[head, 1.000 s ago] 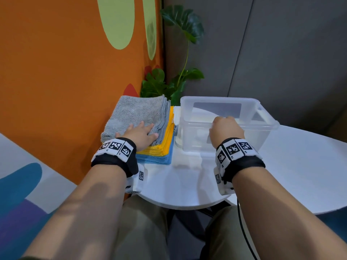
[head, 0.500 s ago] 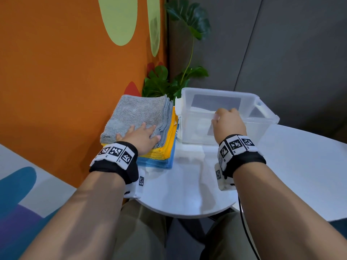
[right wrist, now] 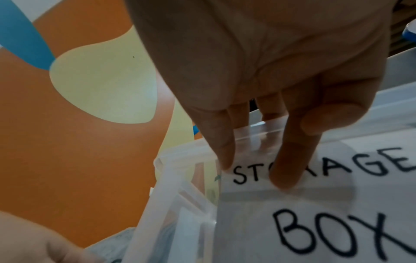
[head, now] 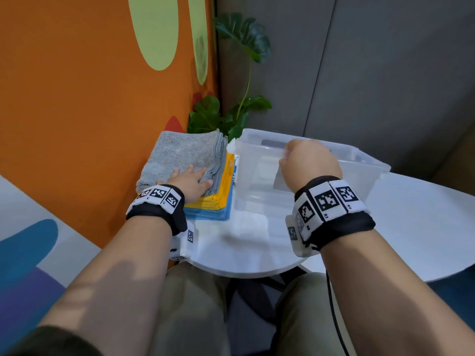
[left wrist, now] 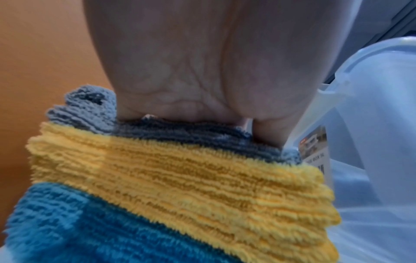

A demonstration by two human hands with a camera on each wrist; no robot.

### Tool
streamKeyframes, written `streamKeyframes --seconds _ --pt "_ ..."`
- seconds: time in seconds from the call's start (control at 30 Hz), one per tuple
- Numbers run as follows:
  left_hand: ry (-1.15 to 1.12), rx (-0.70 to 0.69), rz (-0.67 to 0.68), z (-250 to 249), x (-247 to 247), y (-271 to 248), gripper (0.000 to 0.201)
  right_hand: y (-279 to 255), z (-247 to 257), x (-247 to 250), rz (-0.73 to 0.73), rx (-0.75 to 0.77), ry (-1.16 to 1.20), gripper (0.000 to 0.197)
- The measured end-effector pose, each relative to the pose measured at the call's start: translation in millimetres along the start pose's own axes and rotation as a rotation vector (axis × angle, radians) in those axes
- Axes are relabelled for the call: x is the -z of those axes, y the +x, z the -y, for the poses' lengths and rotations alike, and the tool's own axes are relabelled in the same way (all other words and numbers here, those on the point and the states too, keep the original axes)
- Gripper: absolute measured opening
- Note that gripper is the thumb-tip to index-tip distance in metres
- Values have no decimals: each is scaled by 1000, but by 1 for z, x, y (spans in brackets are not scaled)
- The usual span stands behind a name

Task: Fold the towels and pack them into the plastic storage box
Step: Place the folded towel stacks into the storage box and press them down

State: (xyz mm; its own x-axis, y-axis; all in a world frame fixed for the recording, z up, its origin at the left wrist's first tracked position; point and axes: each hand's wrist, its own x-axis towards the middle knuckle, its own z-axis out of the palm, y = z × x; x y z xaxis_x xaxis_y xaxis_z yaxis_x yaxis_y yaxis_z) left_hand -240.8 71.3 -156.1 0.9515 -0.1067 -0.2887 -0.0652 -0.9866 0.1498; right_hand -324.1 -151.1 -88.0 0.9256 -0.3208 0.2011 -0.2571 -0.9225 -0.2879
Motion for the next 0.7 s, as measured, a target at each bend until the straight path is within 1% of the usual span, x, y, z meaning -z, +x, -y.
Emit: streamKeyframes --seconds 0.2,0.3,0.43,0.5,0.57,0.7 --pt "-52 -31 14 6 -1 5 60 -8 6 -18 116 13 -39 22" --pt "-68 -32 18 7 1 5 60 -6 9 -28 131 26 -51 23" --pt "-91 -42 29 7 3 6 60 -2 7 -38 213 -1 -97 12" --pt "-102 -43 32 7 4 7 60 0 5 -42 274 -37 -110 19" --pt "-105 -46 35 7 5 8 60 0 5 -44 321 -64 -116 20" --pt "-106 -64 37 9 8 11 62 5 6 -41 340 -50 -154 23"
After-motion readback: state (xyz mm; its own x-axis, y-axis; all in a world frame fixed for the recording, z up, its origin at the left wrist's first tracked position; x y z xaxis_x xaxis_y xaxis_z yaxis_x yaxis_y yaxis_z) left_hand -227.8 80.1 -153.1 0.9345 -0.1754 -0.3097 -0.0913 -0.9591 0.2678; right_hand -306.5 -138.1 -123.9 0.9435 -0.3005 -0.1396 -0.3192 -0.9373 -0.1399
